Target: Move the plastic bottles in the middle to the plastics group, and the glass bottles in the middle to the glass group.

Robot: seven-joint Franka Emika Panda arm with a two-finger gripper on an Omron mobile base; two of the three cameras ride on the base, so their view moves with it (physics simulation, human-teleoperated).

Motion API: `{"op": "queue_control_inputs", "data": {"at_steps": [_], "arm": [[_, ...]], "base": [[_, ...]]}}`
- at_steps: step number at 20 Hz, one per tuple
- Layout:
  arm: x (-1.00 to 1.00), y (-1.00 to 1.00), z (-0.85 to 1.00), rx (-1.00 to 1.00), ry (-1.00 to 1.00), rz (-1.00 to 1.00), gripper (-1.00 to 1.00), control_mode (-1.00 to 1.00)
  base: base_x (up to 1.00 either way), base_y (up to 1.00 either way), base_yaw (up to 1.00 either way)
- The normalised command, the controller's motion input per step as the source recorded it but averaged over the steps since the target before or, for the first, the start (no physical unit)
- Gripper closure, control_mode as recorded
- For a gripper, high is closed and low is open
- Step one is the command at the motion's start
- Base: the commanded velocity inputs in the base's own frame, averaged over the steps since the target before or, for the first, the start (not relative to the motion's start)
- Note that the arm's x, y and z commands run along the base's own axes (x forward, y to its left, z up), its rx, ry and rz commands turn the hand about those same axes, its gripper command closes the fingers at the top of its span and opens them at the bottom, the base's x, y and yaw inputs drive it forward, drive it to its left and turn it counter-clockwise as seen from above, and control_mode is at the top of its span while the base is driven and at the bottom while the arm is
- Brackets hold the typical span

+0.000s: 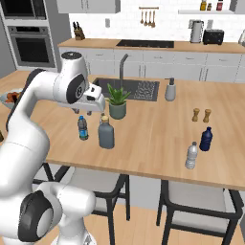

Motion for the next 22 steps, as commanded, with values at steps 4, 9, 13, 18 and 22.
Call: {"op": "queue_control_inputs", "data": {"at_steps": [4,9,13,18,22], "arm": [[-0.02,-0.22,-0.12,0.0,0.0,0.02,-1.0,-1.0],[0.11,-0.52,-0.34,0.0,0.09,0.0,-1.0,-1.0],[0.41,-0.17,-0.3,-0.12,0.01,0.0,-1.0,-1.0],[0.72,0.0,-0.23,-0.09,0.04,0.0,-1.0,-1.0],[0.82,0.06,-0.14,-0.05,0.11,0.0,-1.0,-1.0]], "base": [[0.0,0.0,0.0],[0.0,0.0,0.0],[0.0,0.0,0.0],[0.0,0.0,0.0],[0.0,0.0,0.0]]}}
